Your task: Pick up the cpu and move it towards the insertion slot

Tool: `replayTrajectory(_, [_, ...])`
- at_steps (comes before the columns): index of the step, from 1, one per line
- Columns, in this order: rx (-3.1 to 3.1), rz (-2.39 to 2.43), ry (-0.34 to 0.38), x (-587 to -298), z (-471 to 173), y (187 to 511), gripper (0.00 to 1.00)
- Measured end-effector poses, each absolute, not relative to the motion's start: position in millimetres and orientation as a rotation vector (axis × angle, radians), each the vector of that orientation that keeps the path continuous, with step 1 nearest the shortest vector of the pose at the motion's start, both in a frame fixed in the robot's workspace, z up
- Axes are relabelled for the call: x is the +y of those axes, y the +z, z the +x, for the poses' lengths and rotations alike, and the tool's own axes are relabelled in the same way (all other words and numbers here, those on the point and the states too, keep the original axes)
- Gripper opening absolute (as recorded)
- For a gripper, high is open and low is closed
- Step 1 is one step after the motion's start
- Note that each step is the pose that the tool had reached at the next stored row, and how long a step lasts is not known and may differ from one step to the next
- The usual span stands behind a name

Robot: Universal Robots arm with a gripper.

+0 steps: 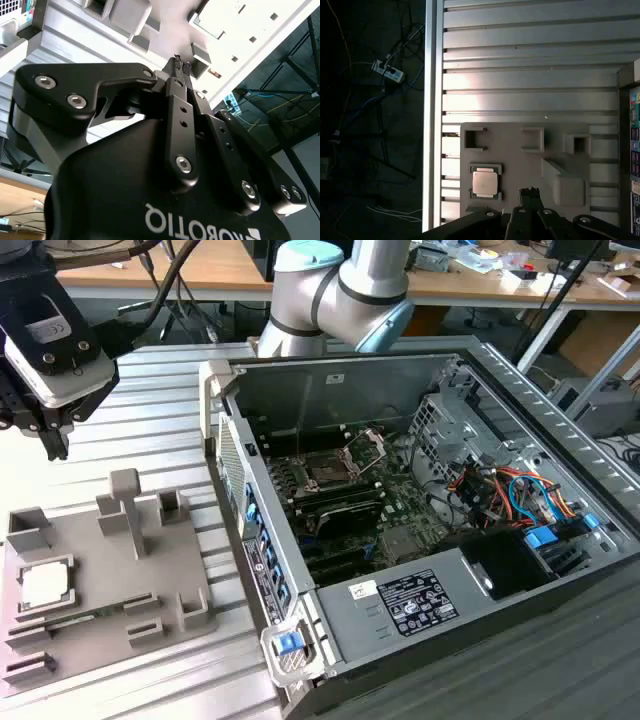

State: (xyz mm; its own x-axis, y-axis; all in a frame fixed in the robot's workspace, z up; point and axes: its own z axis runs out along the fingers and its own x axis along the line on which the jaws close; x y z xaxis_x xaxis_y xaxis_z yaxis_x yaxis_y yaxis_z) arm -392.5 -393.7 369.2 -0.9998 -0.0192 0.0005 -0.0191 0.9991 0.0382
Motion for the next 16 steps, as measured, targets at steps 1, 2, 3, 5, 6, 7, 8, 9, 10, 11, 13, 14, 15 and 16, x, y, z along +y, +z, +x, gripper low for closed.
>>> replayTrajectory(1, [-3.14, 0.03, -0.06, -393.7, -392.4, 369.2, 0.11])
replayTrajectory(2, [-3.14, 0.03, -0.06, -393.7, -394.2, 368.9, 0.11])
replayTrajectory(3, [-3.14, 0.03, -0.06, -393.7, -396.1, 368.3, 0.11])
replayTrajectory(5, [-3.14, 0.03, -0.06, -393.7, -396.4, 368.3, 0.11])
replayTrajectory(6, [-3.14, 0.03, -0.06, -393.7, -396.7, 368.2, 0.11])
replayTrajectory(7, [-3.14, 0.03, -0.06, -393.7, -396.9, 368.2, 0.11])
replayTrajectory(8, [-3.14, 0.03, -0.06, -393.7, -397.2, 368.2, 0.11])
replayTrajectory(9, [-3.14, 0.03, -0.06, -393.7, -397.4, 368.1, 0.11])
replayTrajectory(10, [-3.14, 0.03, -0.06, -393.7, -397.5, 368.1, 0.11])
replayTrajectory(11, [-3.14, 0.03, -0.06, -393.7, -397.8, 368.0, 0.11])
replayTrajectory(13, [-3.14, 0.03, -0.06, -393.7, -398.1, 368.0, 0.11])
replayTrajectory(14, [-3.14, 0.03, -0.06, -393.7, -398.3, 368.0, 0.11])
replayTrajectory(15, [-3.14, 0.03, -0.06, -393.7, -400.3, 366.7, 0.11])
replayTrajectory(16, [-3.14, 0.03, -0.06, -393.7, -401.6, 364.5, 0.11])
